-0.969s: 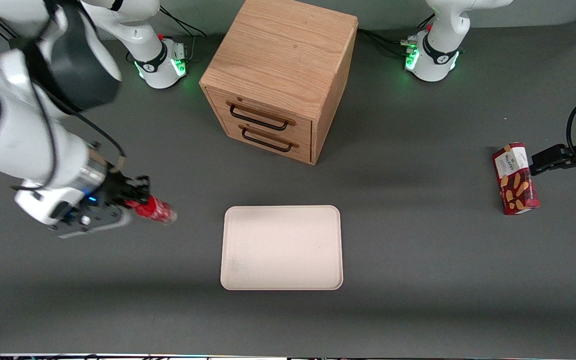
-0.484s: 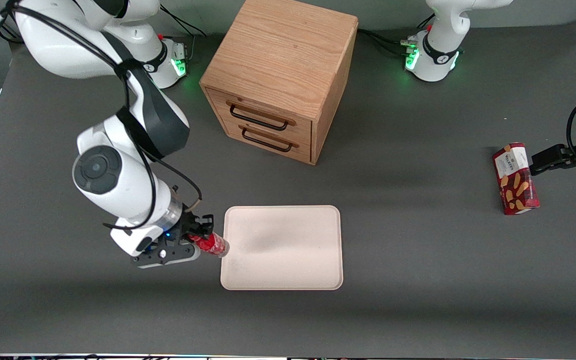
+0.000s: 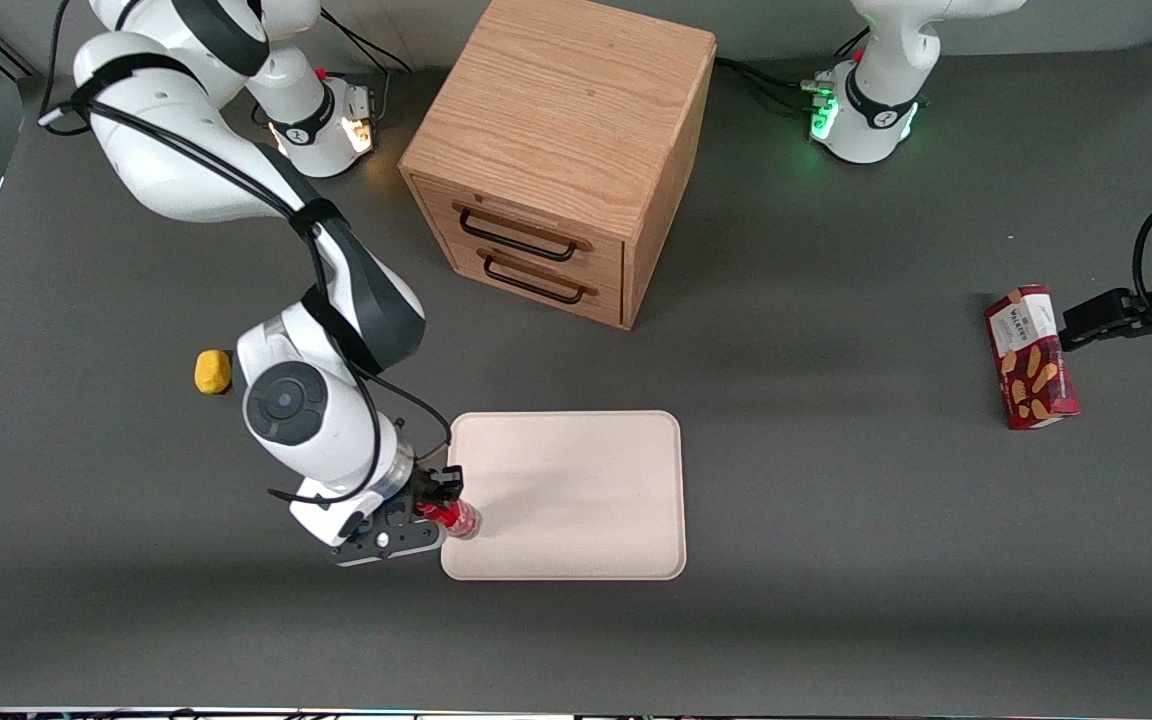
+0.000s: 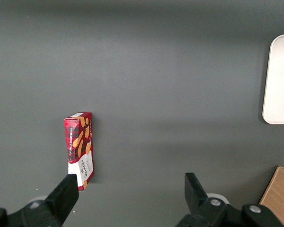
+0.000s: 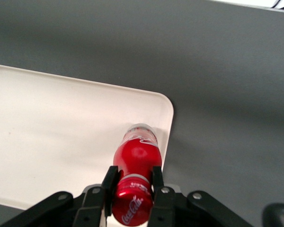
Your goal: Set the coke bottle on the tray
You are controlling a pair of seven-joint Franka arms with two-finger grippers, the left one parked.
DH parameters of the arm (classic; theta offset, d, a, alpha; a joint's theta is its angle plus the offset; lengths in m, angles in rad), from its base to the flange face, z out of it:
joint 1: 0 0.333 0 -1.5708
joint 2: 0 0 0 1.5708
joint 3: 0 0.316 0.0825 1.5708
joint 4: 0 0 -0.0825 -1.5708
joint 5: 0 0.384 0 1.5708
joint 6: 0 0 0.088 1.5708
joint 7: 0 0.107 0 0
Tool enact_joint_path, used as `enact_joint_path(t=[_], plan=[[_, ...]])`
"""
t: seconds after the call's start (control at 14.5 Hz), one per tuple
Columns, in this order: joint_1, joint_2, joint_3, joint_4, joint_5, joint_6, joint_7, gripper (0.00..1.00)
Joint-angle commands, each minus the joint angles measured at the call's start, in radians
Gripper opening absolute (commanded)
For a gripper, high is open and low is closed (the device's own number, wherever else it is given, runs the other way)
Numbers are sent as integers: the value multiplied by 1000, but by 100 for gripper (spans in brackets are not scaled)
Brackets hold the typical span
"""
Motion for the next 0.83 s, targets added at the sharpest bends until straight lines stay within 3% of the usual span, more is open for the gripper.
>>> enact_joint_path(t=[0.0, 0.42, 0.55, 0.62, 0.69, 0.76], plan=[[9, 33, 14, 44, -32, 14, 22, 0], [11, 47, 13, 41, -35, 30, 22, 0], [9, 55, 13, 40, -35, 31, 23, 32], [9, 55, 13, 38, -35, 42, 23, 55], [9, 55, 13, 33, -37, 56, 23, 87], [9, 55, 13, 17, -47, 68, 22, 100]])
